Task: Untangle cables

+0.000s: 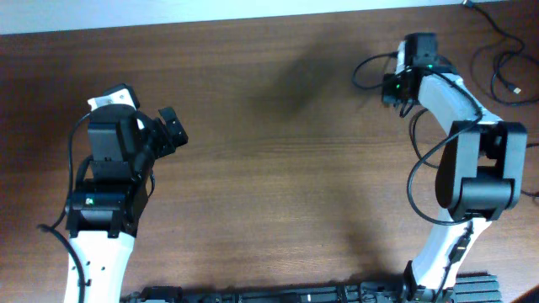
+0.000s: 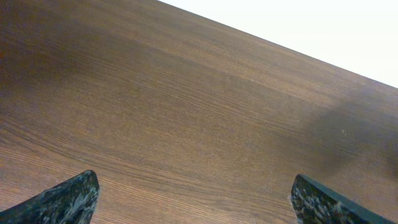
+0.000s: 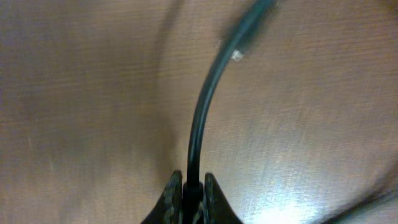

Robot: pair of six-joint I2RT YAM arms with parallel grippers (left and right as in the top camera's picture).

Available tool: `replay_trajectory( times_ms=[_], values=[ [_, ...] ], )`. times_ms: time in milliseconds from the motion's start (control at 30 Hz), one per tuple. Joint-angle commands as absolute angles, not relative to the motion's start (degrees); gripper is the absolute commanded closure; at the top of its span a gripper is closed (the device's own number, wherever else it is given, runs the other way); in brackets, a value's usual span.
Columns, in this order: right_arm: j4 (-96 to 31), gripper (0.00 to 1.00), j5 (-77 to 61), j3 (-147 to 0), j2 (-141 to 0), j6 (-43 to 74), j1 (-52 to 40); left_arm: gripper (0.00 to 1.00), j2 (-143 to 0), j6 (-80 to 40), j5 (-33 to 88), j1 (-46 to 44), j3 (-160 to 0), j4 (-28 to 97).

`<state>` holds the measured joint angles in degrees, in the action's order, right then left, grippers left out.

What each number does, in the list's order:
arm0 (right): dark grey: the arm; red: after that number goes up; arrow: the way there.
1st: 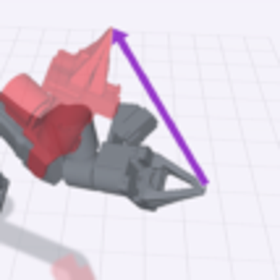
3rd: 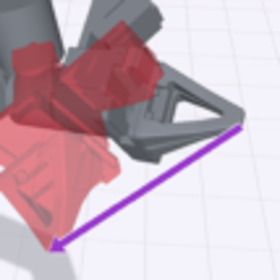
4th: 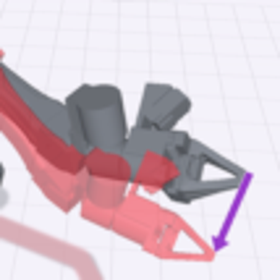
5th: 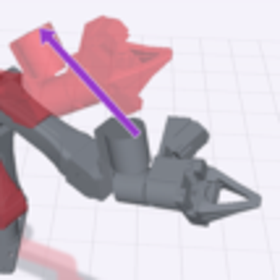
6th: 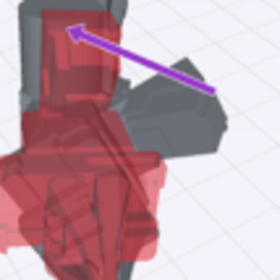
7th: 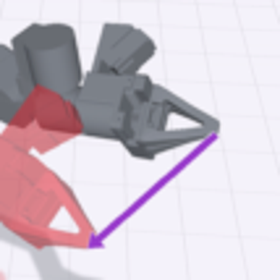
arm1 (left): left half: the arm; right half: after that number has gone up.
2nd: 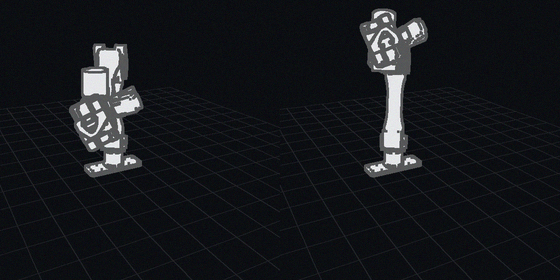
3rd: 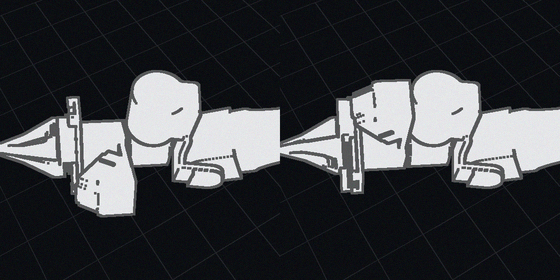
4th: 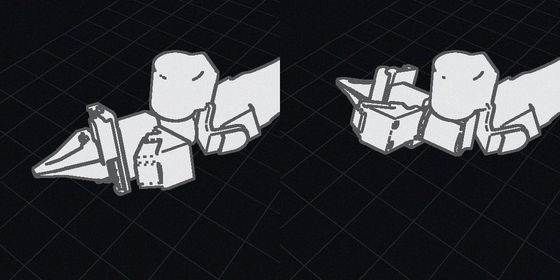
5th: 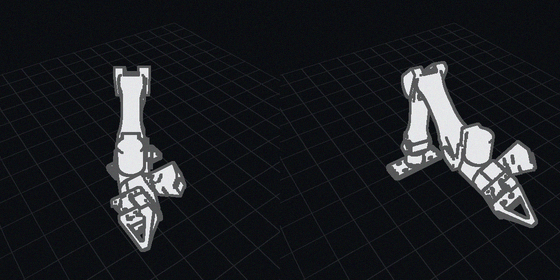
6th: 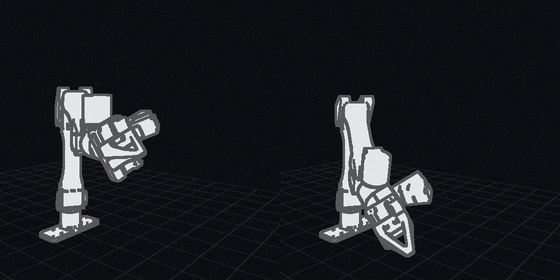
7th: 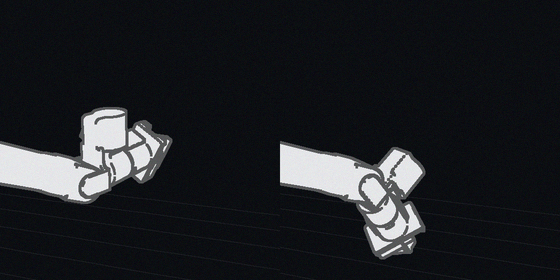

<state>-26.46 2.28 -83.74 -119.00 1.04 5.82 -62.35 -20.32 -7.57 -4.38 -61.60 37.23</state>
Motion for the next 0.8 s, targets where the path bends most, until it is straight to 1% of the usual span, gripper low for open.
replay_trajectory(
  times_ms=[0,67,100,167,200,233,267,333,433,500,567,600,633,667,700,733,767],
  values=[
    [-21.93,0.96,-4.40,-84.66,-119.37,1.56,5.63,0.01,-61.91,-19.44,-7.97,-4.34,-61.93,37.15],
    [-18.20,0.93,-4.49,-84.66,-119.37,1.56,5.15,0.01,-61.91,-19.44,-7.97,-4.34,-61.93,37.15],
    [-15.62,0.94,-4.47,-84.66,-119.39,1.56,5.17,0.01,-61.91,-19.44,-7.97,-4.34,-61.93,37.15],
    [-14.72,0.95,-4.47,-84.66,-119.39,1.58,5.26,0.01,-61.91,-19.44,-7.97,-4.34,-61.93,37.15],
    [-15.00,0.66,-4.40,-84.66,-119.39,1.58,5.28,0.01,-61.91,-19.44,-7.97,-4.34,-61.93,37.15],
    [-15.66,0.21,-4.34,-84.71,-119.24,1.58,5.28,0.01,-61.91,-19.44,-7.97,-4.34,-61.93,37.15],
    [-16.75,0.00,-4.32,-84.88,-118.80,1.56,5.28,0.01,-61.91,-19.44,-7.97,-4.34,-61.93,37.15],
    [-19.42,0.01,-4.29,-85.91,-117.69,1.56,5.28,0.01,-61.91,-19.44,-7.97,-4.34,-61.93,37.15],
    [-25.91,0.01,-3.88,-87.24,-111.24,1.78,5.34,0.01,-61.91,-19.44,-7.97,-4.34,-61.93,37.15],
    [-30.57,0.01,3.92,-87.24,-108.09,7.84,6.11,0.01,-61.91,-19.44,-7.97,-4.34,-61.93,37.15],
    [-38.22,0.01,13.50,-87.20,-107.42,16.25,8.69,0.01,-61.91,-19.44,-7.97,-4.32,-61.93,37.15],
    [-40.29,0.01,14.20,-86.65,-107.85,17.47,10.35,0.01,-61.91,-19.44,-7.97,-4.34,-61.93,37.15],
    [-40.97,0.10,14.15,-85.62,-108.42,17.45,12.45,0.01,-61.91,-19.44,-7.97,-4.34,-61.93,37.15],
    [-40.75,0.26,14.20,-84.58,-109.08,17.45,14.22,0.01,-61.91,-19.44,-7.97,-4.34,-61.93,37.15],
    [-40.73,0.32,14.20,-83.96,-109.69,17.45,15.86,0.01,-61.91,-19.44,-7.97,-4.34,-61.93,37.15],
    [-40.69,0.31,14.24,-83.09,-110.69,17.41,18.63,0.01,-61.91,-19.44,-7.97,-4.34,-61.93,37.15],
    [-40.01,0.24,14.22,-82.35,-111.26,17.32,21.54,0.01,-61.91,-19.44,-7.97,-4.34,-61.93,37.15]
  ],
)
